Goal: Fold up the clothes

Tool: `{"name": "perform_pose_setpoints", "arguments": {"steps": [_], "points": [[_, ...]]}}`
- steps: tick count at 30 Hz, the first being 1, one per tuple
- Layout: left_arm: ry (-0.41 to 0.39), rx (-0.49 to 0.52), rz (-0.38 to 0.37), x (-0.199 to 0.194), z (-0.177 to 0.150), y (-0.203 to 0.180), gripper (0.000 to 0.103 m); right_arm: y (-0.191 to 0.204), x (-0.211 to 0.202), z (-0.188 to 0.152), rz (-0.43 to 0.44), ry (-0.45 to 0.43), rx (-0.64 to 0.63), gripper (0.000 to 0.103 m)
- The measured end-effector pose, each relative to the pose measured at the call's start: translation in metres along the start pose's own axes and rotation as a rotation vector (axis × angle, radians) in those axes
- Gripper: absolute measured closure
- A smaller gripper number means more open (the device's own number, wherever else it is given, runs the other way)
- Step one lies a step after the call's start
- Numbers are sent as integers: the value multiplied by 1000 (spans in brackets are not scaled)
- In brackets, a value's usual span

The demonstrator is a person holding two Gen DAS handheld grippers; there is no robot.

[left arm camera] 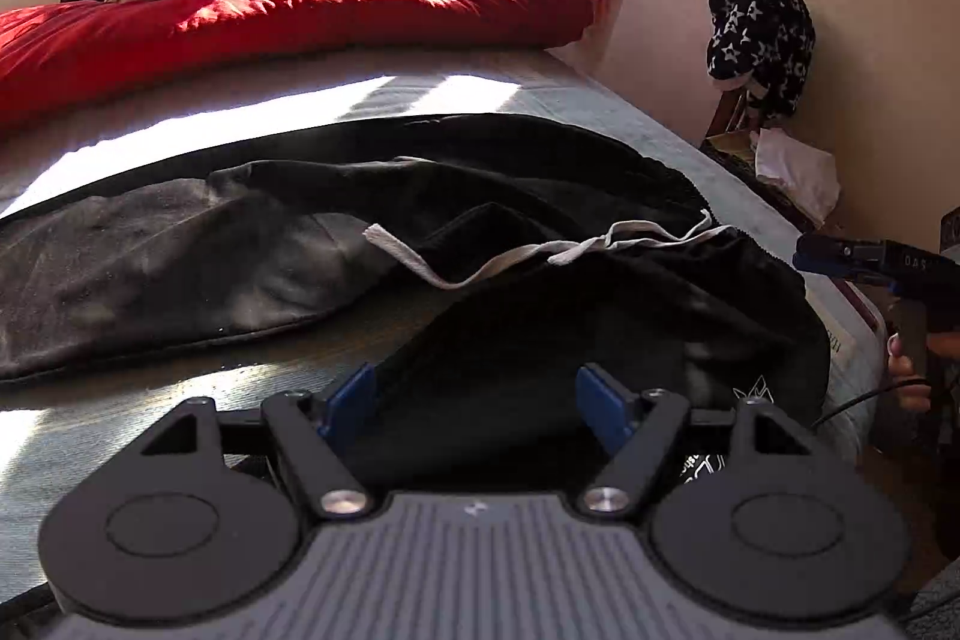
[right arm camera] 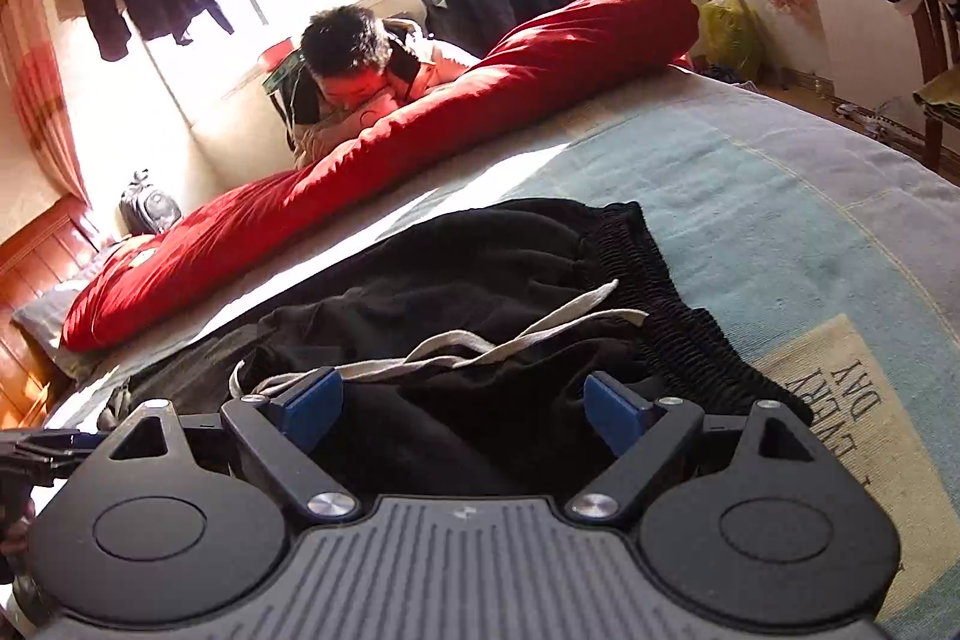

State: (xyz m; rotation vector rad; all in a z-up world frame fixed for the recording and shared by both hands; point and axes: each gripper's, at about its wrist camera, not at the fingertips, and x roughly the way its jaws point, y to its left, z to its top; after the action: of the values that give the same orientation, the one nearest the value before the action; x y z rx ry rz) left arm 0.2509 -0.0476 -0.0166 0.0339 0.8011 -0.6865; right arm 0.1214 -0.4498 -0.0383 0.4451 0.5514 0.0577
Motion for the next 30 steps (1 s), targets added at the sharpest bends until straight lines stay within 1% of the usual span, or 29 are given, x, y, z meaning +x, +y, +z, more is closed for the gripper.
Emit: {"name": "perform_pose_setpoints", "arguments": {"steps": [2,4,5,6,8,10,12,15,19,20,24,26,30], "points": [[-2,-24,-29,23,3,-8,28,19,14,-9,17,38,-79,12],[17,-62,-22,39,-2,-10,28,34,28,-18,36,72,-144,12],[27,-80,-18,47,-5,-11,28,35,34,-22,32,92,-151,12],[43,-86,-1,50,-9,-11,28,37,40,-26,28,113,-158,12],[97,-94,60,53,-24,-9,28,32,46,-32,25,156,-145,12],[122,-117,93,44,-41,-5,28,21,44,-44,42,201,-116,12],[125,-148,95,31,-54,-1,27,10,39,-54,59,232,-88,12],[131,-189,116,17,-63,3,26,-1,28,-56,101,230,-45,11],[115,-191,188,12,-51,2,26,2,26,-44,101,223,-15,11],[105,-188,203,12,-46,2,26,5,26,-40,112,212,-24,11],[74,-201,200,8,-36,1,25,24,27,-23,151,180,-89,9],[72,-203,213,4,-36,1,25,33,30,-17,151,178,-124,9],[55,-245,248,-13,-43,10,25,45,40,-7,195,193,-141,9]]}}
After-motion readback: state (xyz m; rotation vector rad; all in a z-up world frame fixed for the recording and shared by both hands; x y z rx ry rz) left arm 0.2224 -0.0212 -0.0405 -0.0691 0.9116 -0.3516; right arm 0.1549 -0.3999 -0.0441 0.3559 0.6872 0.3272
